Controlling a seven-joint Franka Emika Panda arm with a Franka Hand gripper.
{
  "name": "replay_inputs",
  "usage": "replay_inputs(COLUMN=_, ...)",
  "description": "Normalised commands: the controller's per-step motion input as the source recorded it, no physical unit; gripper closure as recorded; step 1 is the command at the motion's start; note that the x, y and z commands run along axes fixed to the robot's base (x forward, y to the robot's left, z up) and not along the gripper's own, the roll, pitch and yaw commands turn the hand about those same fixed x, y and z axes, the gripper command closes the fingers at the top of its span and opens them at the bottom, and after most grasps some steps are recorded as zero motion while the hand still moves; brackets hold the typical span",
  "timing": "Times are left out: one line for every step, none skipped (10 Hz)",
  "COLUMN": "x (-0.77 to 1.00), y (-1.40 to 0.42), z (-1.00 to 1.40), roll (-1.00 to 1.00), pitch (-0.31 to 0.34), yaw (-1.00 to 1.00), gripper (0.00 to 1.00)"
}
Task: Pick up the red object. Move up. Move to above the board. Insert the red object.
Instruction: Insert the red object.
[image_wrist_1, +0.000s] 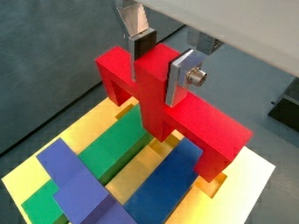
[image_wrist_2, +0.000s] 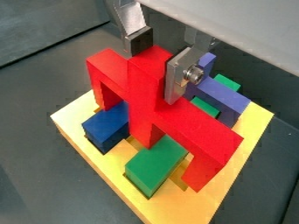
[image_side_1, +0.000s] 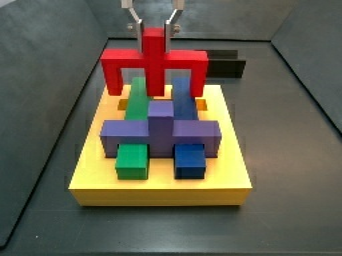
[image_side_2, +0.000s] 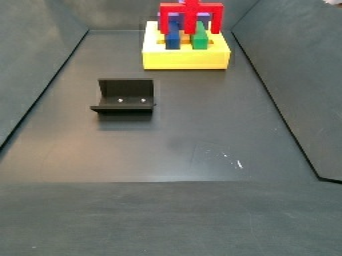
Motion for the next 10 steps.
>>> replay_inputs(x=0.09, y=0.0, z=-0.15, roll=0.0, pitch=0.003, yaw=0.0, gripper=1.0)
replay_inputs(x=0.0, y=0.03, z=0.01, roll=0.0, pitch=0.0, yaw=0.03, gripper=1.0)
replay_inputs(x=0.0, y=0.04, z=0.11, roll=-0.06, pitch=0.0, yaw=0.02, gripper=1.0)
replay_inputs(x=0.02, y=0.0, z=0.09, roll=-0.1, pitch=0.004, yaw=0.0, gripper=1.0)
replay_inputs(x=0.05, y=0.0, z=0.09, roll=-0.16, pitch=0.003, yaw=0.01, gripper=1.0)
replay_inputs(x=0.11, y=0.0, z=0.1, roll=-0.15, pitch=0.019, yaw=0.03, gripper=1.0)
replay_inputs(x=0.12, y=0.0, z=0.03, roll=-0.13, pitch=0.011, yaw=0.04, gripper=1.0)
replay_inputs(x=0.18, y=0.0, z=0.0, roll=-0.09, pitch=0.019, yaw=0.07, gripper=1.0)
replay_inputs(x=0.15, y=0.01, z=0.0, roll=-0.08, pitch=0.0, yaw=0.08, gripper=1.0)
replay_inputs(x=0.15, y=0.0, z=0.0, roll=-0.07, pitch=0.001, yaw=0.07, gripper=1.0)
